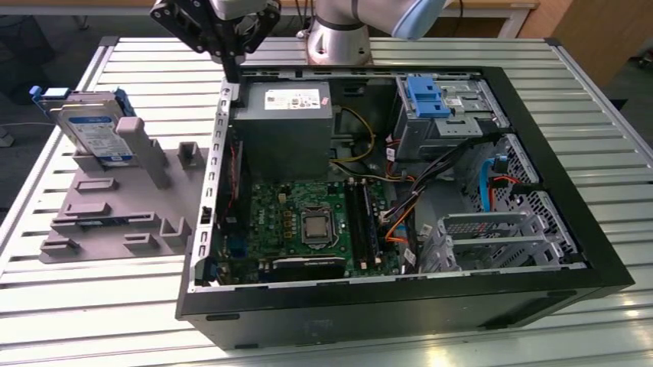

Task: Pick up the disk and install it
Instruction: 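Reach for the disk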

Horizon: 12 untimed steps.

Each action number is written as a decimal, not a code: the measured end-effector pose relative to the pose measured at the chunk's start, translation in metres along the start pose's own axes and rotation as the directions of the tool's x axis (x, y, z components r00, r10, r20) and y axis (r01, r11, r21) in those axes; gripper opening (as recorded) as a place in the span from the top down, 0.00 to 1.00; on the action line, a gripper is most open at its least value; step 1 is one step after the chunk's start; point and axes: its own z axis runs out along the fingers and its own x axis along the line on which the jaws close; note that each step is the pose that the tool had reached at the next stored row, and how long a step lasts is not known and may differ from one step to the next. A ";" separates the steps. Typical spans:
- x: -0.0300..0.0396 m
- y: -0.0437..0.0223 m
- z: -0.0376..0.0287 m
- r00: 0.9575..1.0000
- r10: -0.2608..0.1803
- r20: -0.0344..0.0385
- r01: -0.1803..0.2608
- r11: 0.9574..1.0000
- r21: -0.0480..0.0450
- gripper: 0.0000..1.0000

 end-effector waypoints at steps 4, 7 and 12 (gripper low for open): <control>0.0029 0.0004 0.0000 1.000 0.000 0.000 0.000 1.000 0.000 0.89; 0.0053 0.0006 -0.0001 1.000 0.000 0.000 0.000 1.000 0.000 0.89; 0.0089 0.0009 -0.0001 1.000 0.000 0.000 0.000 1.000 0.000 0.89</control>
